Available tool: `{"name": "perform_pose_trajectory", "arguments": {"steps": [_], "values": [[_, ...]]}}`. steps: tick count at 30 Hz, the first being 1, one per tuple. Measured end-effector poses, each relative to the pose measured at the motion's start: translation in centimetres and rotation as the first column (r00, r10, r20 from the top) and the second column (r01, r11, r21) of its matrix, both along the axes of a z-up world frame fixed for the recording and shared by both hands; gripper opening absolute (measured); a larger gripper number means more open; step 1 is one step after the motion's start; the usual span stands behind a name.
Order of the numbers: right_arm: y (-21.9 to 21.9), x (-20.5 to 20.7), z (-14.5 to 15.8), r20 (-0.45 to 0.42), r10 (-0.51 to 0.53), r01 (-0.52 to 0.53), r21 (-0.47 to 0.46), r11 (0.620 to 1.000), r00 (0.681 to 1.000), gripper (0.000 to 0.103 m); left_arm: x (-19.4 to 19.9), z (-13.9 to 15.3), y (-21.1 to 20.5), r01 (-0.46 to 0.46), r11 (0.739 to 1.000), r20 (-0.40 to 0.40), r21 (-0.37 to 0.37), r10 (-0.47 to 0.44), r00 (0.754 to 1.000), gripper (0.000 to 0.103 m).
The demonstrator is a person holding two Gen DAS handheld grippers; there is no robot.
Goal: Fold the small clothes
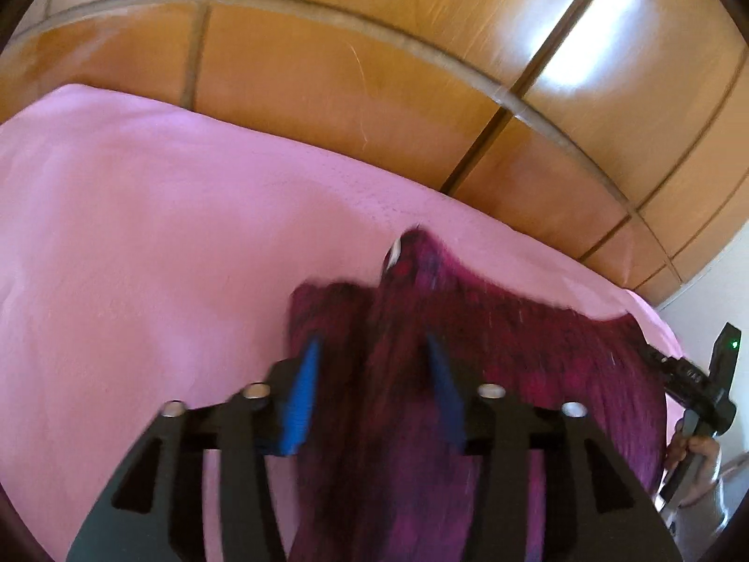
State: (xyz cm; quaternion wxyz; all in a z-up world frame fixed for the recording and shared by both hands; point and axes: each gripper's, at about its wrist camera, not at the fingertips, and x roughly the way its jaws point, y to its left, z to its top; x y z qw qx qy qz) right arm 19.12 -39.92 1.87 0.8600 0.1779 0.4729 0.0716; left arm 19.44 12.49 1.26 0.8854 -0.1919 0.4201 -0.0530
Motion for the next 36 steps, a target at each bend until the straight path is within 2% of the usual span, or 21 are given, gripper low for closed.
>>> {"name": "perform_pose_trajectory", "arguments": {"steps": [1,6,9,10,12,13,14,15,16,17,22,26,31,33,34,36], "values": [[-0.3,-0.6,0.0,0.0,0.004,-0.004,0.022,1.0,1.0,0.06,-1.3,-0.1,0.2,0.001,1.0,0.009,-0.014,-0.001,1.0,0.054],[-3.0,-8.6,-0.2,0.0,0.025,-0.025,0.135,0.991,1.0,0.061,-9.1,-1.4,2.1,-0.027,0.984,0.021,-0.179,0.031,0.999,0.055],[-3.7,-13.4,-0.8,-0.001,0.031,-0.03,0.178,0.984,1.0,0.059,-12.2,-2.7,2.4,-0.03,0.97,0.008,-0.24,0.033,0.999,0.055],[-3.7,-14.6,-1.1,-0.011,0.037,-0.034,0.181,0.983,0.999,0.056,-13.1,-3.2,2.3,-0.026,0.962,0.001,-0.271,0.027,1.0,0.055],[-3.1,-15.6,-2.1,-0.027,0.044,-0.039,0.17,0.985,0.999,0.047,-13.9,-3.8,2.0,-0.025,0.96,-0.01,-0.277,0.023,1.0,0.055],[-2.7,-15.8,-2.7,-0.027,0.041,-0.036,0.142,0.989,0.999,0.038,-13.6,-4.3,1.6,-0.022,0.957,-0.015,-0.289,0.019,1.0,0.043],[-2.6,-15.8,-2.8,-0.026,0.033,-0.029,0.125,0.992,0.999,0.03,-13.5,-4.5,1.4,-0.004,0.95,-0.021,-0.311,-0.003,1.0,0.024],[-2.5,-15.4,-2.8,-0.027,0.021,-0.018,0.12,0.993,0.999,0.026,-13.5,-4.5,1.0,-0.002,0.952,-0.029,-0.306,-0.007,1.0,0.021],[-2.5,-15.3,-2.4,-0.022,0.014,-0.011,0.127,0.992,1.0,0.014,-13.6,-4.0,0.7,-0.001,0.957,-0.027,-0.291,-0.007,1.0,0.014],[-2.5,-15.4,-1.7,-0.009,0.013,-0.012,0.126,0.992,1.0,0.013,-13.8,-3.3,0.6,0.006,0.959,-0.013,-0.283,-0.01,1.0,0.011],[-2.8,-17.5,1.9,0.068,0.043,-0.053,0.145,0.988,0.997,0.011,-15.5,-1.3,1.0,0.034,0.95,0.026,-0.312,-0.027,0.999,0.009],[-3.0,-19.0,2.4,0.073,0.048,-0.06,0.167,0.984,0.996,0.011,-18.4,-0.9,1.2,0.043,0.941,0.033,-0.337,-0.034,0.999,0.009],[-3.8,-21.6,2.3,0.024,0.037,-0.042,0.214,0.976,0.999,0.011,-21.9,-1.0,0.7,0.056,0.933,0.011,-0.355,-0.056,0.998,0.009],[-4.1,-22.2,1.8,-0.01,0.044,-0.042,0.195,0.98,0.999,0.011,-23.0,-1.4,0.5,0.039,0.94,-0.016,-0.34,-0.048,0.999,0.009],[-4.3,-22.5,1.2,-0.038,0.045,-0.037,0.199,0.979,0.998,0.011,-23.5,-1.8,0.1,0.059,0.942,-0.03,-0.331,-0.073,0.997,0.01],[-4.5,-22.7,0.8,-0.045,0.052,-0.043,0.175,0.984,0.998,0.013,-24.1,-1.6,0.1,0.04,0.96,-0.031,-0.277,-0.05,0.998,0.013]]}}
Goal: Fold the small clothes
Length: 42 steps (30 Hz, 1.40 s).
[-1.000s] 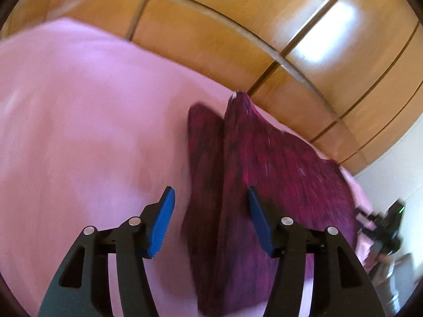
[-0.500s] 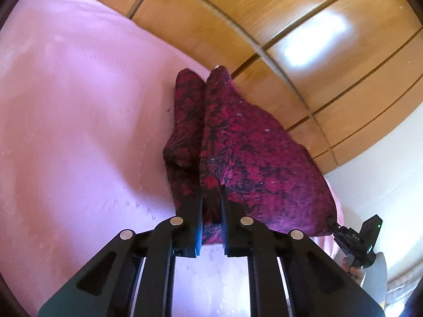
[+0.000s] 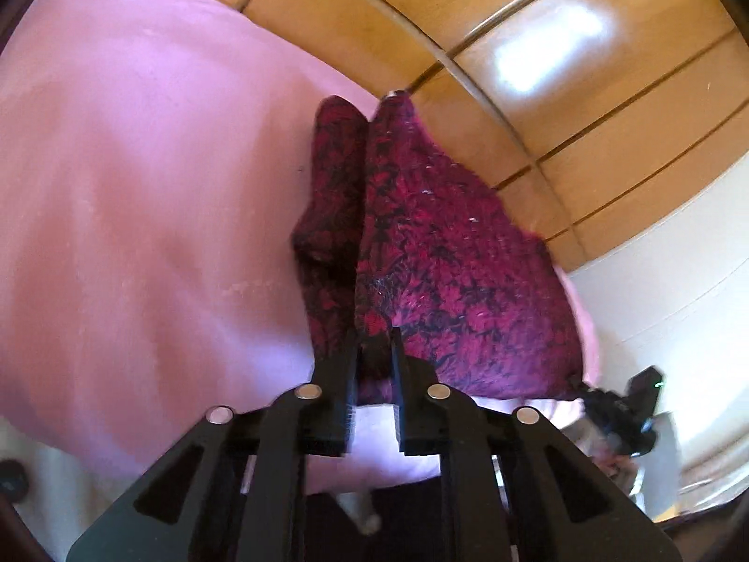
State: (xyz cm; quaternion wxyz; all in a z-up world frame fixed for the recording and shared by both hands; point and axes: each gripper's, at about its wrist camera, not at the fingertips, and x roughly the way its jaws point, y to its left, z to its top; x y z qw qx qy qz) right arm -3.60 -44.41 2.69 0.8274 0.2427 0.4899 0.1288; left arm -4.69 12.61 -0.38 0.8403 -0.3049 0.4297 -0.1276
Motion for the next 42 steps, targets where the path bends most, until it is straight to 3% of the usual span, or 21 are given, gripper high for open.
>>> {"name": "perform_pose_trajectory", "arguments": {"steps": [3,4,5,7,8,11,16,17,18,19,21,25,27,30,36,39,40,42], "values": [[-0.2,0.8,1.2,0.028,-0.022,0.022,-0.005,1.0,0.999,0.033,0.7,0.8,1.2,-0.038,0.999,0.026,-0.012,0.038,0.999,0.013],[-0.3,1.2,1.8,0.046,-0.039,0.04,-0.025,0.999,0.998,0.047,1.5,1.2,1.5,-0.053,0.999,0.036,0.003,0.053,0.998,0.02],[-0.4,1.5,2.3,0.063,-0.049,0.051,-0.033,0.998,0.997,0.048,2.1,1.5,1.7,-0.056,0.998,0.05,0.012,0.055,0.997,0.035],[-0.3,3.4,3.1,0.094,-0.07,0.072,-0.02,0.997,0.993,0.052,4.0,2.1,1.9,-0.081,0.997,0.071,0.018,0.079,0.994,0.054],[-0.2,4.4,3.3,0.102,-0.076,0.079,-0.022,0.997,0.992,0.055,5.2,2.2,2.0,-0.082,0.997,0.069,0.011,0.081,0.994,0.055],[0.8,8.1,3.4,0.089,-0.082,0.088,-0.068,0.994,0.993,0.056,8.0,2.3,1.5,-0.065,0.998,0.087,0.006,0.064,0.994,0.055],[2.8,14.4,0.6,-0.008,-0.059,0.058,-0.14,0.988,0.998,0.055,13.8,-0.3,0.1,-0.048,0.999,0.008,-0.015,0.048,0.999,0.051],[3.2,15.1,-0.1,-0.02,-0.058,0.055,-0.151,0.987,0.998,0.047,14.3,-0.7,-0.2,-0.039,0.999,0.002,-0.014,0.039,0.999,0.027],[3.7,15.7,-0.5,-0.03,-0.034,0.03,-0.143,0.989,0.999,0.03,14.7,-0.9,-1.0,-0.006,1.0,0.015,0.002,0.006,1.0,0.011],[4.2,15.9,-0.4,-0.026,-0.014,0.01,-0.137,0.991,1.0,0.019,14.8,-0.8,-1.3,-0.017,0.999,0.027,0.035,0.016,1.0,0.011],[5.1,15.8,0.8,0.028,-0.004,0.009,-0.19,0.982,1.0,0.017,14.3,-0.4,-1.5,-0.031,0.999,0.075,0.045,0.027,0.997,0.011],[5.4,15.0,3.4,0.152,-0.011,0.039,-0.177,0.983,0.988,0.016,13.6,0.1,-0.9,-0.101,0.989,0.102,0.11,0.09,0.991,0.011],[5.8,15.4,2.6,0.143,-0.016,0.044,-0.195,0.98,0.99,0.016,13.7,-0.9,-1.0,-0.104,0.983,0.066,0.15,0.095,0.993,0.011],[6.3,16.7,-1.1,0.062,-0.032,0.047,-0.252,0.966,0.998,0.017,14.7,-2.3,-1.9,-0.104,0.966,0.02,0.235,0.102,0.995,0.012],[4.8,15.9,-2.5,0.053,-0.069,0.078,-0.19,0.979,0.996,0.018,12.9,1.1,-4.6,-0.154,0.891,0.1,0.428,0.123,0.987,0.03],[4.0,16.0,-2.4,0.046,-0.073,0.079,-0.151,0.985,0.996,0.022,11.9,2.4,-5.9,-0.16,0.864,0.149,0.478,0.099,0.984,0.041],[3.6,16.3,-2.3,0.049,-0.076,0.083,-0.146,0.986,0.996,0.03,11.5,2.8,-6.1,-0.164,0.855,0.163,0.492,0.095,0.982,0.047],[3.4,15.8,-1.8,0.054,-0.081,0.088,-0.147,0.985,0.995,0.039,11.1,3.2,-6.7,-0.17,0.847,0.19,0.504,0.083,0.978,0.047]]}}
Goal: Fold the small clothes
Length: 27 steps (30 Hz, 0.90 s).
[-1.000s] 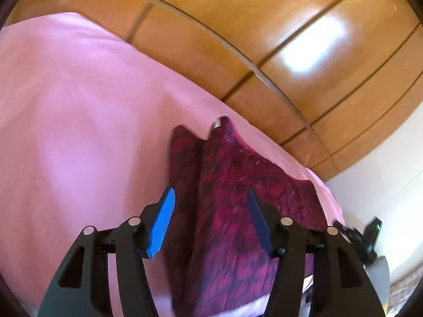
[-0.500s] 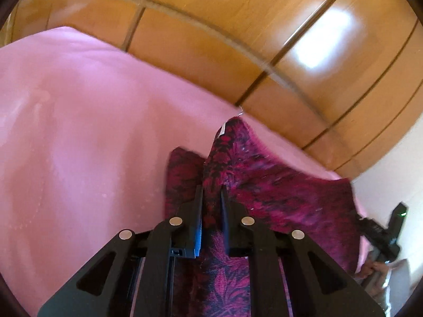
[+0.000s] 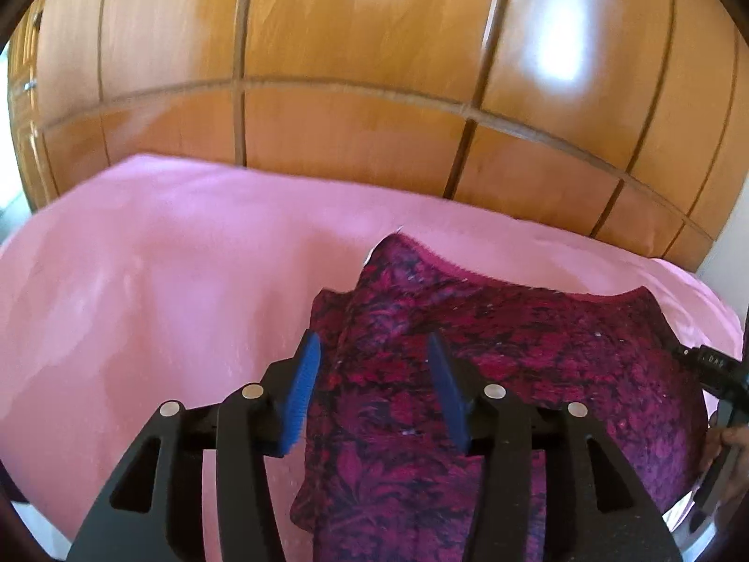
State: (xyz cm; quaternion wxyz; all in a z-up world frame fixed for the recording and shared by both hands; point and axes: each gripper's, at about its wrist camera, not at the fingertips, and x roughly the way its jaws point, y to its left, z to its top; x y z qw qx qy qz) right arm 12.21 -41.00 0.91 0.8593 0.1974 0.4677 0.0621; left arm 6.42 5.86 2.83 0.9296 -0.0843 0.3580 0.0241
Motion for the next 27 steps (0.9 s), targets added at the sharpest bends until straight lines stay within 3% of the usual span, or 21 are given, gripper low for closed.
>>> {"name": "perform_pose_trajectory", "arguments": {"steps": [2,12,19,24,25,26,27], "values": [[-0.2,-1.3,0.7,0.017,-0.022,0.023,-0.036,0.999,1.0,0.055,-0.4,0.3,-0.3,0.012,1.0,0.01,0.014,-0.012,1.0,0.047],[1.2,-5.4,4.7,0.089,0.052,-0.044,-0.093,0.995,0.995,0.055,-0.1,0.4,-0.6,0.024,0.999,0.003,0.034,-0.024,1.0,0.047],[2.4,-4.6,2.3,0.013,0.05,-0.048,-0.143,0.989,0.999,0.055,0.8,-0.6,1.0,0.006,1.0,-0.032,0.018,-0.005,0.999,0.047],[2.2,-4.4,1.1,0.003,0.035,-0.034,-0.111,0.993,0.999,0.054,2.0,-2.5,2.5,-0.01,0.999,-0.097,-0.041,0.006,0.995,0.047],[2.2,-4.3,0.8,-0.003,0.032,-0.032,-0.098,0.995,0.999,0.053,2.4,-3.1,2.8,0.006,0.997,-0.116,-0.075,-0.015,0.993,0.041],[2.1,-4.2,0.6,-0.004,0.032,-0.032,-0.089,0.996,0.999,0.049,2.8,-3.6,3.0,0.027,0.993,-0.127,-0.115,-0.042,0.991,0.02],[2.1,-4.1,0.6,-0.003,0.034,-0.034,-0.083,0.996,0.999,0.049,3.3,-4.2,3.2,0.057,0.984,-0.141,-0.166,-0.081,0.987,0.014]]}}
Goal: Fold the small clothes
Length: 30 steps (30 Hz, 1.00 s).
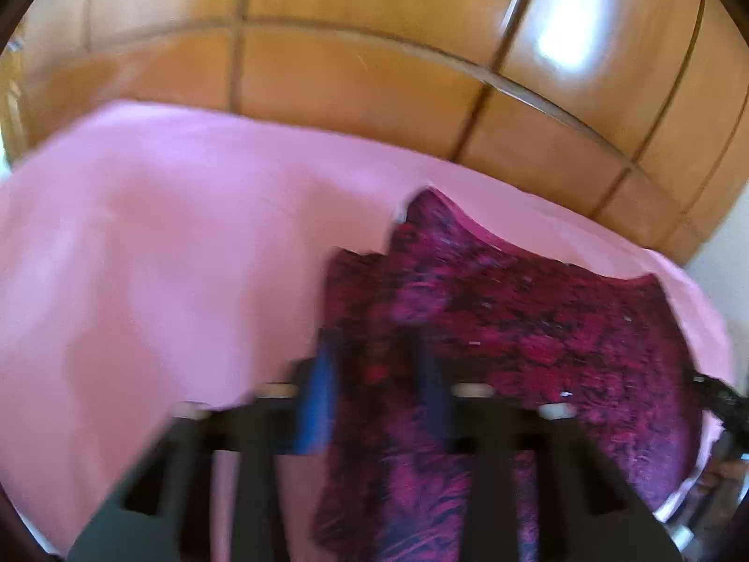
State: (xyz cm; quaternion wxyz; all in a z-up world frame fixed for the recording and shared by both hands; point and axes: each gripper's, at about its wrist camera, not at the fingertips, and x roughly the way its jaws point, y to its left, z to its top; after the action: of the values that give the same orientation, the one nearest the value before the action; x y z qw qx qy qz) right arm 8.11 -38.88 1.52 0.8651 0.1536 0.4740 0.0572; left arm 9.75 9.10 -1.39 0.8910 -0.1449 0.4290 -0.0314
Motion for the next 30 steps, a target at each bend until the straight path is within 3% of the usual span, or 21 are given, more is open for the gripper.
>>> {"name": "perform_pose_trajectory", "arguments": {"steps": [7,9,11,13,15,16,18,20,21,23,30], "values": [[0.5,1.2,1.0,-0.005,0.015,-0.016,-0.013,1.0,1.0,0.035,1.3,2.8,1.5,0.007,0.999,0.079,-0.049,-0.003,0.997,0.01],[0.4,1.5,0.2,-0.037,0.004,-0.004,-0.008,1.0,0.999,0.035,2.0,1.3,1.3,0.005,0.999,0.027,-0.04,-0.004,1.0,0.01],[0.0,1.5,-1.3,-0.051,-0.004,0.006,0.031,0.999,0.999,0.036,2.4,-2.1,0.7,-0.017,1.0,-0.038,-0.005,0.017,0.999,0.016],[-1.2,1.4,-2.2,-0.051,-0.025,0.031,0.127,0.991,0.998,0.038,1.9,-2.4,0.8,-0.033,0.999,0.002,-0.01,0.033,0.999,0.021],[-2.3,1.1,-2.2,-0.054,-0.041,0.051,0.199,0.979,0.998,0.04,1.5,-1.6,0.8,-0.077,0.997,-0.008,0.016,0.077,0.997,0.041],[-2.4,1.0,-2.1,-0.051,-0.039,0.049,0.206,0.977,0.998,0.042,1.1,-0.8,1.0,-0.11,0.993,0.005,0.037,0.11,0.994,0.052],[-2.8,0.5,-1.7,-0.041,-0.038,0.046,0.218,0.975,0.998,0.053,0.0,0.6,1.2,-0.129,0.991,0.039,0.024,0.128,0.991,0.052],[-3.2,-0.3,-1.2,-0.037,-0.027,0.036,0.242,0.97,0.999,0.08,-1.7,2.1,0.9,-0.138,0.989,0.084,0.042,0.134,0.987,0.052],[-3.3,-0.9,-1.0,-0.034,-0.033,0.04,0.224,0.974,0.999,0.085,-2.5,2.6,0.7,-0.134,0.99,0.101,0.045,0.129,0.986,0.052],[-3.5,-2.0,-1.2,-0.048,-0.013,0.023,0.211,0.977,0.999,0.087,-4.5,3.5,0.0,-0.11,0.994,0.136,0.019,0.106,0.985,0.052],[-4.9,-6.4,-2.9,-0.088,0.031,0.003,0.36,0.933,0.996,0.088,-8.6,3.2,-4.8,0.017,0.999,0.126,-0.049,-0.01,0.992,0.052]]}}
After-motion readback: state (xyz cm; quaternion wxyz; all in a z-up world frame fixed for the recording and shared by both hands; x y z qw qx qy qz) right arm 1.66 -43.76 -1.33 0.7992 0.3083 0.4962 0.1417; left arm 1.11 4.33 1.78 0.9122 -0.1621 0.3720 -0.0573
